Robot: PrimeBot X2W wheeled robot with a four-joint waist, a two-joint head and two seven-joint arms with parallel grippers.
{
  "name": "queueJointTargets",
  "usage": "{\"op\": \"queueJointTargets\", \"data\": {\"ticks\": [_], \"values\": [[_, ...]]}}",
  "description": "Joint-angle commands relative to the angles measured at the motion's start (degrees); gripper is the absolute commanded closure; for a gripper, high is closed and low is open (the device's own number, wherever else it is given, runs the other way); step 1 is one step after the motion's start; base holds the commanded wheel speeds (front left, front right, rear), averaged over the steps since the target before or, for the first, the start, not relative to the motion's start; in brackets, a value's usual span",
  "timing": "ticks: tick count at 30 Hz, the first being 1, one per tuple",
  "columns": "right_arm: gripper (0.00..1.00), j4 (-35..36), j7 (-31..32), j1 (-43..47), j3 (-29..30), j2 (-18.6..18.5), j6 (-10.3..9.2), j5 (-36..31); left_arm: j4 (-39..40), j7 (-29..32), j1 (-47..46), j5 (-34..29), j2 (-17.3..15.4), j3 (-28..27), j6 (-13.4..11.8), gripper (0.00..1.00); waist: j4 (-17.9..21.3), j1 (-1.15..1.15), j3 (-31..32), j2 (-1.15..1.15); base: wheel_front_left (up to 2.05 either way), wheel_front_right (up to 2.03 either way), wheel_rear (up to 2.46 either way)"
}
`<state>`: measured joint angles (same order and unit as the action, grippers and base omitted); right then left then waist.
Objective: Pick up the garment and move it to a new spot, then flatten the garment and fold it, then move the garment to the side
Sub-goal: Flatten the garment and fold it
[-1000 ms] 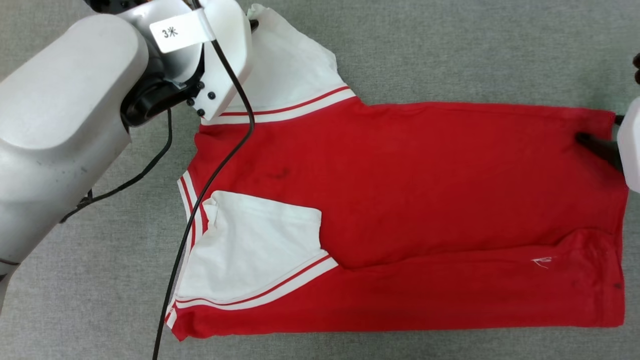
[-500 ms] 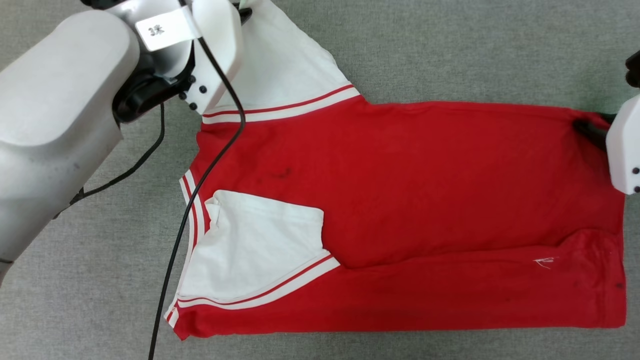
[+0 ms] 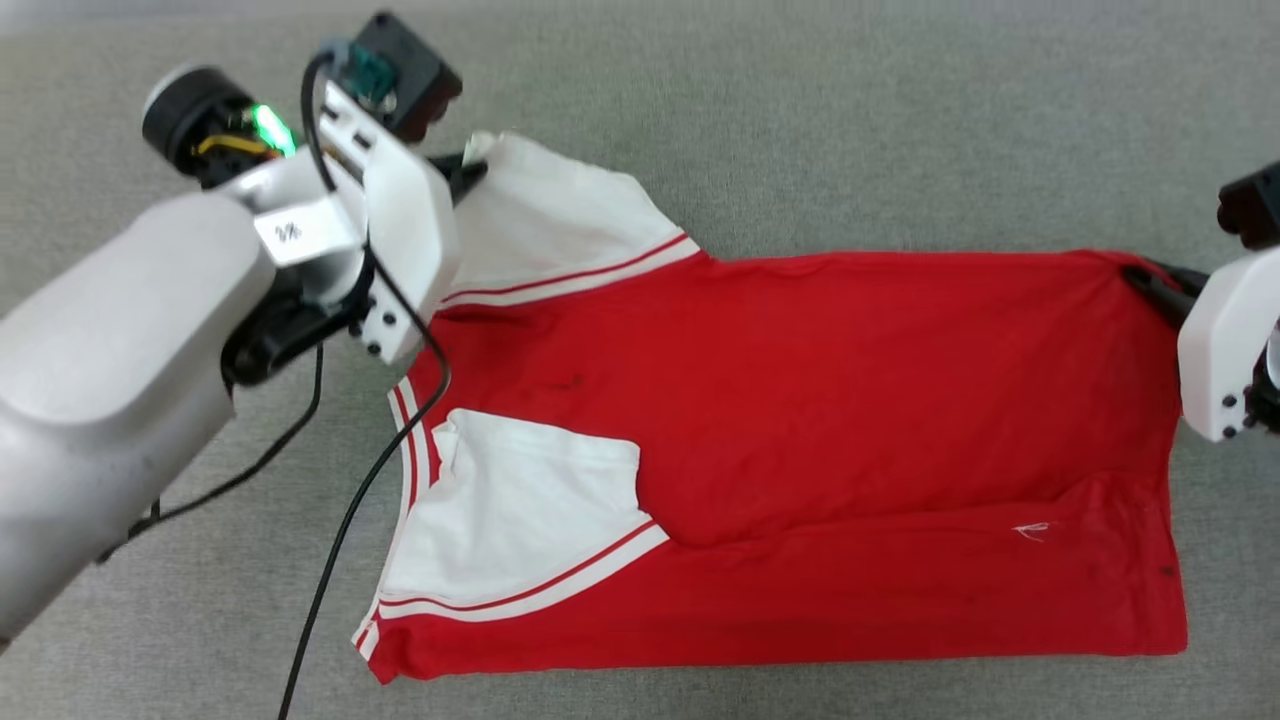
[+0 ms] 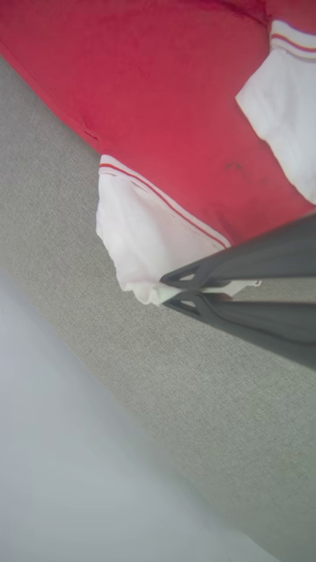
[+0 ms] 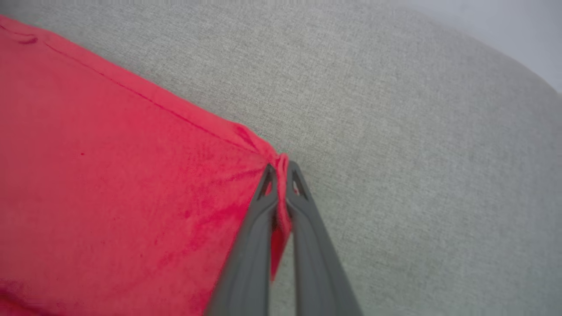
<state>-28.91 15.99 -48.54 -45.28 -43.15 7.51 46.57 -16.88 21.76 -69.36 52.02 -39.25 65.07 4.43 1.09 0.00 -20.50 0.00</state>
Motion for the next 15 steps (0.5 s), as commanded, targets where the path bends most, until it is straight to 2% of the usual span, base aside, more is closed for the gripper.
{"op": "queueJointTargets", "data": {"ticks": [1, 7, 15], "values": [[1.00, -0.36, -0.77, 1.10, -0.23, -0.03, -0.05, 0.34, 0.63, -0.50, 1.25, 0.10, -0.56, 0.11, -0.57, 1.00, -0.17, 0.00, 1.70, 0.00, 0.00, 0.00, 0.00], [1.00, -0.77, -5.51, 5.20, -1.54, -0.27, -0.05, 0.38, 6.35, -2.37, 8.16, 1.30, -3.68, 0.96, -3.88, 1.00, -0.23, 0.00, 5.63, 0.00, 0.00, 0.00, 0.00], [1.00, 1.08, -8.81, 11.91, -1.98, -0.54, -0.05, 1.47, 12.47, -4.91, 18.65, 3.49, -7.73, 2.56, -9.18, 1.00, -0.04, 0.00, 10.21, 0.00, 0.00, 0.00, 0.00]]}}
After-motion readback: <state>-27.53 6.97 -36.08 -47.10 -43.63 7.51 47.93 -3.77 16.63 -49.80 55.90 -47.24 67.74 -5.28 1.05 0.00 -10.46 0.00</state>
